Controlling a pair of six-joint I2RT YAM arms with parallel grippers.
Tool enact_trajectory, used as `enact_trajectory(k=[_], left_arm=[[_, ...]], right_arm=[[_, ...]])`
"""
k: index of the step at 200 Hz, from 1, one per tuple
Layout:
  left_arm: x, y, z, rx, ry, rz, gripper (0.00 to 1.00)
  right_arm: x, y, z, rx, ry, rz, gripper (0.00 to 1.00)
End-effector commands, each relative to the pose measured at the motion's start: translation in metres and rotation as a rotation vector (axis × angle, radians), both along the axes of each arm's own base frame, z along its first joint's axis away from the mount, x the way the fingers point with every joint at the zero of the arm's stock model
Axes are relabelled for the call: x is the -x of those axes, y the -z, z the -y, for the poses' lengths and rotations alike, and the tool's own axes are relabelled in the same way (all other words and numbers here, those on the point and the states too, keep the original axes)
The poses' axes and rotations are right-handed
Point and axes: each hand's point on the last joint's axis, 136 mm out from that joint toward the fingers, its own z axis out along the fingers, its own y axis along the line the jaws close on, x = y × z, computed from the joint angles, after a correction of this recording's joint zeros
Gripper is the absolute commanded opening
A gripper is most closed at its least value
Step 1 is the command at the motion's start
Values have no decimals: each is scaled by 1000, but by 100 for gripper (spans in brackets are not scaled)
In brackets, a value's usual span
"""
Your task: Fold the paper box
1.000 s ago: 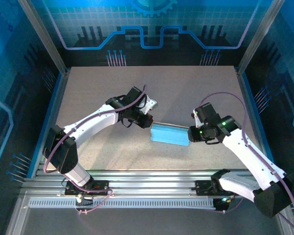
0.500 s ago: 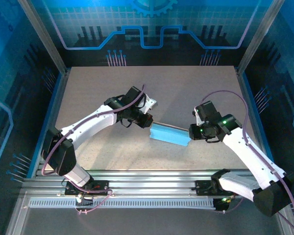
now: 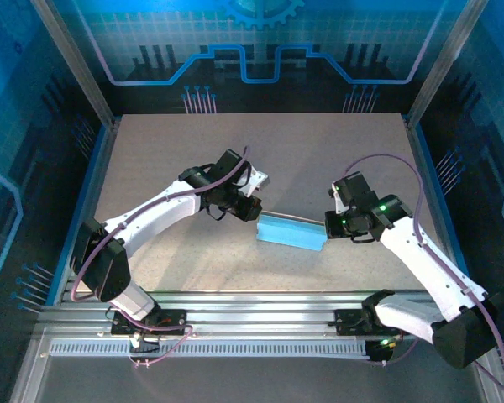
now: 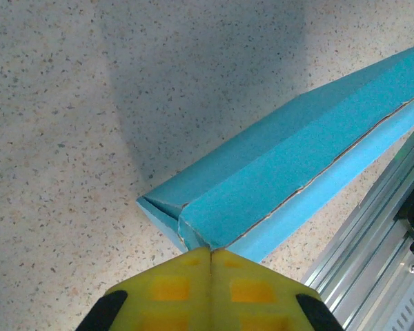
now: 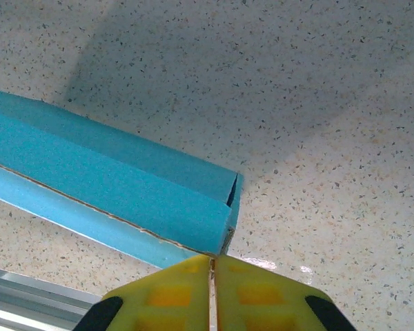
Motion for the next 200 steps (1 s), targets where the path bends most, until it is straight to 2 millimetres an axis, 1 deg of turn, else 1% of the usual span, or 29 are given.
enact_trajectory(k=[1, 22, 54, 123, 164, 200], left_arm=[[6, -8, 4, 11, 8, -21, 0], [7, -8, 4, 14, 7, -29, 0], [9, -10, 5, 18, 4, -41, 0], [10, -22, 7, 35, -16, -78, 0], [10, -19, 5, 17, -28, -98, 0], [12, -11, 0, -18, -45, -120, 0]], right_arm=[[0, 9, 1, 22, -4, -12, 10], [1, 12, 1, 36, -10, -13, 9], [1, 12, 1, 57, -15, 2, 7], [4, 15, 1, 88, -19, 14, 5], [2, 14, 2, 123, -11, 46, 4], [-2, 9, 5, 177, 2, 99, 4]])
